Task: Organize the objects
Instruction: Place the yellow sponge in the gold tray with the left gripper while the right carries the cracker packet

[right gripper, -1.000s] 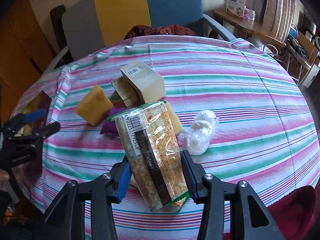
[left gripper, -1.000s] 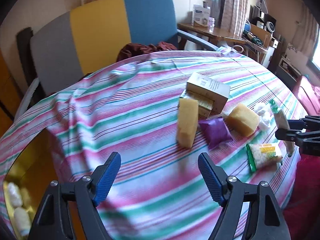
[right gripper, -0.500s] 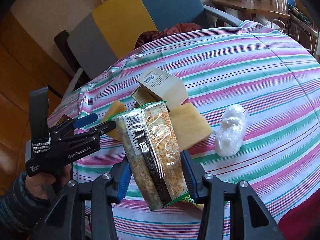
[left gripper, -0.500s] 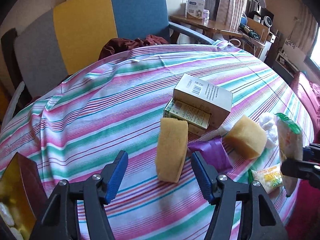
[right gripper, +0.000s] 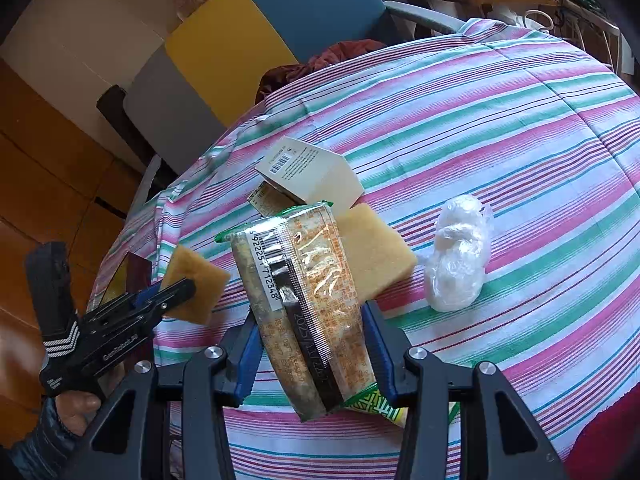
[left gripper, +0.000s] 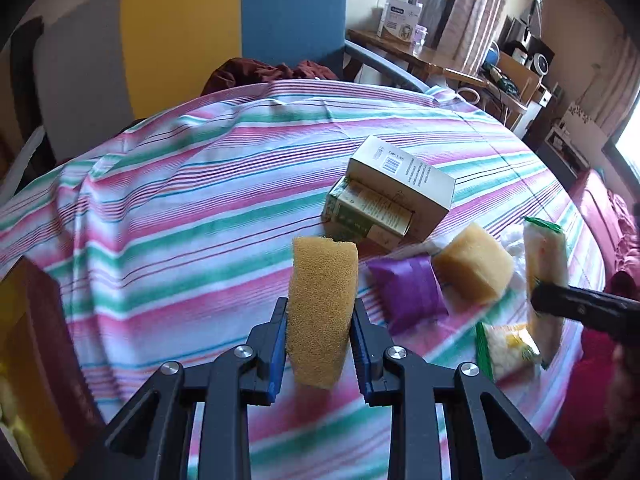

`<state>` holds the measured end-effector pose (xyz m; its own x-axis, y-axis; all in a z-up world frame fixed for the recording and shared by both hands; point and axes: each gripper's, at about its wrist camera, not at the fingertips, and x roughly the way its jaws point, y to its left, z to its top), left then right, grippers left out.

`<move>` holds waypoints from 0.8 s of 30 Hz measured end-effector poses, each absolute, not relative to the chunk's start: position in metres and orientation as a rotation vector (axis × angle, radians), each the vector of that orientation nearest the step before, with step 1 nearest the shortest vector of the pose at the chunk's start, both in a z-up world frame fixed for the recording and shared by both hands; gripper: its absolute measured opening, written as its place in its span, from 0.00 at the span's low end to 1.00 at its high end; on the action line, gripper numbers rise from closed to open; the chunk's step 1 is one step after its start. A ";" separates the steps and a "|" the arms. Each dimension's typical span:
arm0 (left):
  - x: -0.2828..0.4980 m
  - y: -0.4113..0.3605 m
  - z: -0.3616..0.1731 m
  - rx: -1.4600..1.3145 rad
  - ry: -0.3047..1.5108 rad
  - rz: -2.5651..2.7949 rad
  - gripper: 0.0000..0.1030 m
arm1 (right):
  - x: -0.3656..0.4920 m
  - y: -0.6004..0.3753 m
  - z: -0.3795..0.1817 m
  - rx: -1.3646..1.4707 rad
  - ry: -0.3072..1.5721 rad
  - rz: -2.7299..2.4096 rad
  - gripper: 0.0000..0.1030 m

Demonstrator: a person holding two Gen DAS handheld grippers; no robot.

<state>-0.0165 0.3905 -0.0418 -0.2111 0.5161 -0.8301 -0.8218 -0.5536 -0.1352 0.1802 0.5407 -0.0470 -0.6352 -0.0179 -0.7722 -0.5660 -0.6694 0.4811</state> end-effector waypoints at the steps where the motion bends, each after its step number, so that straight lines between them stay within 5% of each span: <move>1: -0.017 0.381 -0.037 -1.111 0.411 1.897 0.28 | 0.181 0.541 -0.047 -1.117 1.057 2.346 0.46; 13: -0.067 0.220 0.012 -1.098 0.261 2.181 0.28 | 0.182 0.544 -0.048 -1.120 1.041 2.317 0.46; 24: -0.185 0.091 -0.031 -1.343 0.169 2.480 0.28 | 0.181 0.544 -0.051 -1.146 1.008 2.278 0.46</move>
<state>-0.1846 0.0909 -0.0314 -0.5098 0.2179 -0.8322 -0.3286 -0.9434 -0.0457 0.1807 0.5438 -0.0510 -0.5854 0.0280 -0.8102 -0.6183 -0.6619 0.4239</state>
